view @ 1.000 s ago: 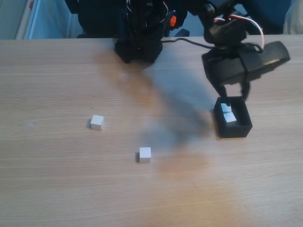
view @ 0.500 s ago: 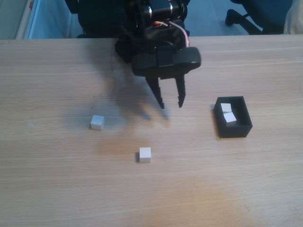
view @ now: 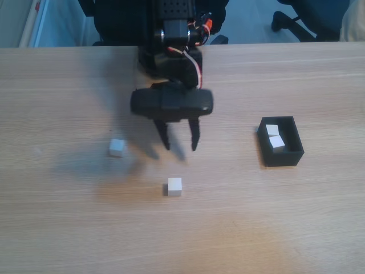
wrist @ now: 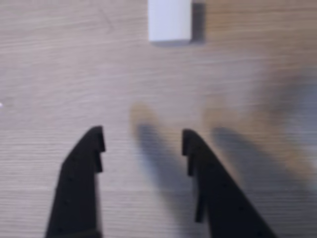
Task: Pick blocks and place them in the box.
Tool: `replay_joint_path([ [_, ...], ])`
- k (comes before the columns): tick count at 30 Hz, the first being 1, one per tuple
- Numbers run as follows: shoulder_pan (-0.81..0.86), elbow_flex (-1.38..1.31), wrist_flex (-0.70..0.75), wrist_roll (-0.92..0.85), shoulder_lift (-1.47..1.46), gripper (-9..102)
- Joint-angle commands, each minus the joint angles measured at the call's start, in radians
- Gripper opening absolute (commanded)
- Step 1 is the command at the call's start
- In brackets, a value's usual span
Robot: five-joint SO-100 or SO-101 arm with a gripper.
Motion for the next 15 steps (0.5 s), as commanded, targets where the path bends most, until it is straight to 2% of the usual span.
replay_joint_path([
  [1, 0.026, -0.107, -0.018, -0.028, -0.069, 17],
  [15, 0.041, -0.342, 0.018, -0.028, -0.36, 18],
])
